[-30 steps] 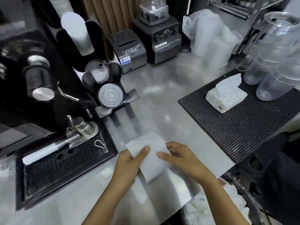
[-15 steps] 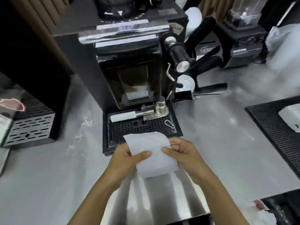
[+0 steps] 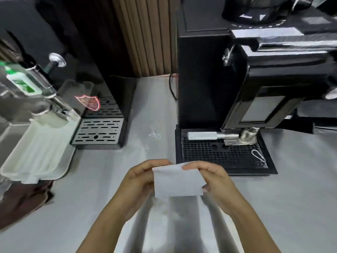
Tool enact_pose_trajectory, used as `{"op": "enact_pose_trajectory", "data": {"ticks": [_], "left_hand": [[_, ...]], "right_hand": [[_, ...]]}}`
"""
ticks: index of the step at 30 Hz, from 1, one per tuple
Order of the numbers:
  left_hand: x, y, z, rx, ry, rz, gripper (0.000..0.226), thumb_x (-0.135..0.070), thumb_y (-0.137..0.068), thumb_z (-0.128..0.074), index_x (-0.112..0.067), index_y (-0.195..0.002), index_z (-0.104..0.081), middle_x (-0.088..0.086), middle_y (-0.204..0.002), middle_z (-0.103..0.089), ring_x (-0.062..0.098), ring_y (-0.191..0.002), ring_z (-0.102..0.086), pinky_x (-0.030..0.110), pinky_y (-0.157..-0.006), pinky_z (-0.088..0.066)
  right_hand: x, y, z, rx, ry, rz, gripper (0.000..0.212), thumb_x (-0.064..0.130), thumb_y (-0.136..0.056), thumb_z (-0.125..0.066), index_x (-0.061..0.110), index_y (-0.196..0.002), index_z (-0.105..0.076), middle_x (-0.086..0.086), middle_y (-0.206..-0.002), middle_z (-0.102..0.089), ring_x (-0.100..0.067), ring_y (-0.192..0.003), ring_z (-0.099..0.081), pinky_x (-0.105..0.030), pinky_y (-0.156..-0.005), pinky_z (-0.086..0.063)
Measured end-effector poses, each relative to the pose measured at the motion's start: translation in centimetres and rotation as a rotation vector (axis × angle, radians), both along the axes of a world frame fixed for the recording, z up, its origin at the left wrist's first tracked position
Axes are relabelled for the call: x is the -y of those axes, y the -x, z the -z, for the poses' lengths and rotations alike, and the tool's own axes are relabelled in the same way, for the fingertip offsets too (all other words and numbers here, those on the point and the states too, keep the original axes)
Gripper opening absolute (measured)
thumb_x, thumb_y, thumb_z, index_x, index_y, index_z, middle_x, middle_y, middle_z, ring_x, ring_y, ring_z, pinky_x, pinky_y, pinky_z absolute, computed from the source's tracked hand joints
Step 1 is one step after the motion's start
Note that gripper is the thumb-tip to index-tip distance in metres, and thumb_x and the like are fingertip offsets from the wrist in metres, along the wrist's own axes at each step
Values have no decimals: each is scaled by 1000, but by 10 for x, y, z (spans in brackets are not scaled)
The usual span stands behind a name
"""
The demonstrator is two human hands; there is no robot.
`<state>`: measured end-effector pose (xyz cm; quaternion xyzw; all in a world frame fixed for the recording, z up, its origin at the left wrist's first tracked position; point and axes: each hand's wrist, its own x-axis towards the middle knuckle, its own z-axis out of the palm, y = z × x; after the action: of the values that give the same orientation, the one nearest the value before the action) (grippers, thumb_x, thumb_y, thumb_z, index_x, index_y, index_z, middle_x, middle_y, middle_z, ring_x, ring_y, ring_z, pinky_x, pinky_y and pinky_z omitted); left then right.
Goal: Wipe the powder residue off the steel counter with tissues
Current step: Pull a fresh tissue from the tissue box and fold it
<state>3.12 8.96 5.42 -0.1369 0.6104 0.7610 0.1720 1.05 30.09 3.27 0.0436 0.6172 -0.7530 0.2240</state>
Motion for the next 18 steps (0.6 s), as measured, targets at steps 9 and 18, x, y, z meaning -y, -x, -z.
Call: {"op": "enact_pose_trajectory", "data": {"ticks": [9, 18], "left_hand": [[43, 11, 12, 85, 16, -2, 35, -26, -81, -73, -12, -112, -69, 15, -114, -68, 30, -106, -64, 43, -87, -46], [48, 23, 22, 57, 54, -164, 32, -25, -69, -81, -12, -97, -73, 23, -97, -68, 32, -76, -56, 46, -72, -35]], "right_hand": [[52, 17, 0, -3, -24, -13, 38, 30, -83, -46, 23, -103, -77, -5, -114, -72, -27, -106, -66, -40, -88, -52], [82, 19, 11, 67, -46, 157, 44, 13, -80, -74, 17, -122, -62, -13, -97, -75, -26, -92, -70, -36, -72, -55]]}}
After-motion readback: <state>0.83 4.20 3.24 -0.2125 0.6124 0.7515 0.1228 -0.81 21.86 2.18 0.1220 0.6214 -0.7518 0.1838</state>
